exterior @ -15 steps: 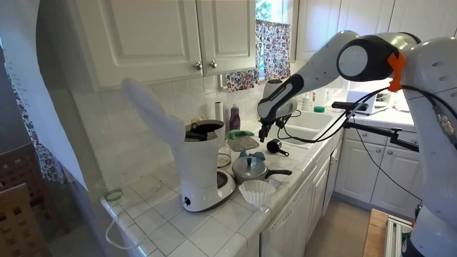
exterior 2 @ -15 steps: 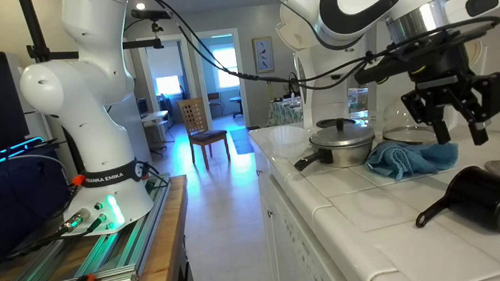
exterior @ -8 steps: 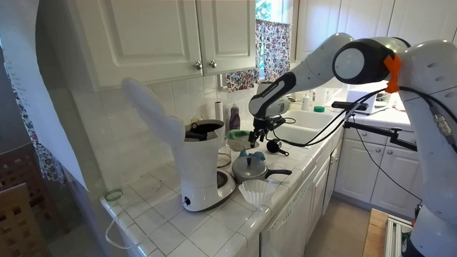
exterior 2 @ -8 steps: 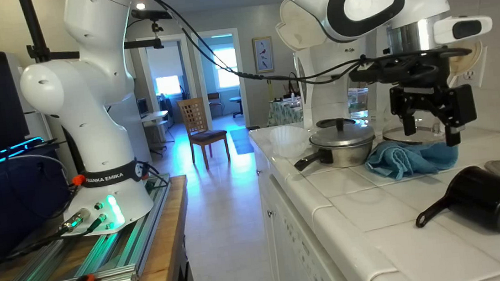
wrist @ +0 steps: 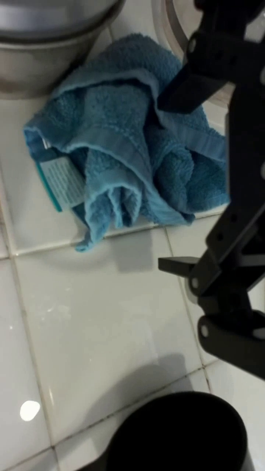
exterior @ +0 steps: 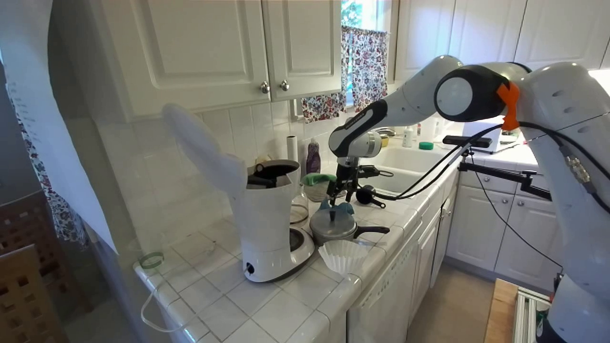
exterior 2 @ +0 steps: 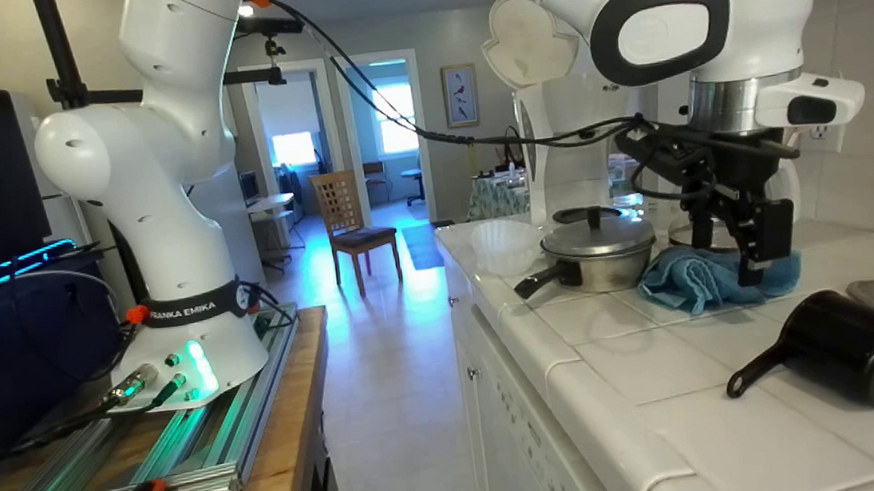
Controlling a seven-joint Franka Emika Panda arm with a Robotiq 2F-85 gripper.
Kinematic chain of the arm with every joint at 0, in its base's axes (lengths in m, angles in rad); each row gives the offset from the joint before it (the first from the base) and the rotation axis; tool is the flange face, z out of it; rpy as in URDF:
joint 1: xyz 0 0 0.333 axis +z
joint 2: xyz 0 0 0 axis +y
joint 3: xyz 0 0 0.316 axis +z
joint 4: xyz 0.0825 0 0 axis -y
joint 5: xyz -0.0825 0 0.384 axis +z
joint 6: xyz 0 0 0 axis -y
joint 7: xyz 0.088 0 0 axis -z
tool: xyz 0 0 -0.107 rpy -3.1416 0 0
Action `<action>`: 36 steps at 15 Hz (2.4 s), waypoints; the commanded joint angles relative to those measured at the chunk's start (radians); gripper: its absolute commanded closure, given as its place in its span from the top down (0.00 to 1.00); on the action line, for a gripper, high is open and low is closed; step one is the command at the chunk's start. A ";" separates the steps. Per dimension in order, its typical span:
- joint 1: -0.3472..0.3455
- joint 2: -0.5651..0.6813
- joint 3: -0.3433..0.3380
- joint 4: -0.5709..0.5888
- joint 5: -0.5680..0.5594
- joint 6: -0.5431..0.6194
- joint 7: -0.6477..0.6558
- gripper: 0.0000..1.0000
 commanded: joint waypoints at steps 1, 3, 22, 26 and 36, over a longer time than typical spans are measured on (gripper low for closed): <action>-0.008 0.046 0.009 0.062 0.051 -0.078 0.017 0.74; -0.001 0.057 -0.002 0.068 0.040 -0.095 0.029 0.59; 0.019 -0.116 -0.122 0.017 -0.339 -0.452 -0.196 0.02; 0.021 -0.117 -0.139 -0.014 -0.441 -0.395 -0.218 0.02; 0.068 -0.206 -0.135 -0.063 -0.481 -0.285 -0.137 0.83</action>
